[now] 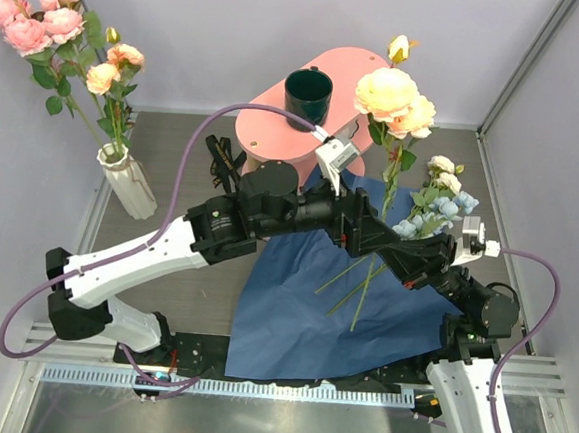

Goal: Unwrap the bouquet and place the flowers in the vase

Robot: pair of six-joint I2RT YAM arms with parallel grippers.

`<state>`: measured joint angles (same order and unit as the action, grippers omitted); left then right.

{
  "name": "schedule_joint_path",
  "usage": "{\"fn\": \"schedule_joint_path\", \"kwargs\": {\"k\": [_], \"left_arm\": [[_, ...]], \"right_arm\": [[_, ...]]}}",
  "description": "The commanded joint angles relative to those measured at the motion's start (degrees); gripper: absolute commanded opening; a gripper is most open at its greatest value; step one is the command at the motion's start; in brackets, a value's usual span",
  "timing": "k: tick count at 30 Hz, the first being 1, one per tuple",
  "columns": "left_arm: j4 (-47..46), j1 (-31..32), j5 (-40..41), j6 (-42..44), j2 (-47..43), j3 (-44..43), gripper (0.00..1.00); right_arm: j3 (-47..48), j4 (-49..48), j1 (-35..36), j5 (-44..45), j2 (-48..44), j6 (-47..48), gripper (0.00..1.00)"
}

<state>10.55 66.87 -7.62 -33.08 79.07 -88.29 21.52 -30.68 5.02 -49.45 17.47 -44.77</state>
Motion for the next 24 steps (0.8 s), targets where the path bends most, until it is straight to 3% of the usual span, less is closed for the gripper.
{"fn": "schedule_joint_path", "kwargs": {"k": [1,5,11,14,18,21,24], "left_arm": [[1.76,-0.69,0.5,-2.69,2.4,-2.76,0.82],[1.67,-0.69,-0.03,-2.78,3.37,-3.46,0.74],[1.58,-0.69,-0.64,-1.64,4.34,-4.34,0.53],[2.37,-0.86,-1.26,-0.5,4.87,-5.31,0.35],[3.43,-0.78,-0.82,0.56,4.87,-5.84,0.2],[4.48,-0.78,0.32,1.35,4.43,-6.1,0.01],[5.97,-0.78,1.64,2.66,3.38,-6.1,0.0]], "right_arm": [[0.01,-4.39,-0.01,-0.38,-1.39,-1.02,0.01],[0.8,-3.69,-0.01,-0.12,-1.04,-0.84,0.01],[1.24,-3.78,-0.01,-0.65,-0.16,-0.93,0.01],[1.25,-4.21,0.08,-0.82,-0.07,-1.02,0.01],[0.98,-5.36,-0.01,-1.35,0.19,-1.98,0.01],[0.98,-6.06,0.08,-1.88,0.28,-2.68,0.01],[1.24,-5.28,0.08,-1.18,0.02,-2.78,0.16]]}}
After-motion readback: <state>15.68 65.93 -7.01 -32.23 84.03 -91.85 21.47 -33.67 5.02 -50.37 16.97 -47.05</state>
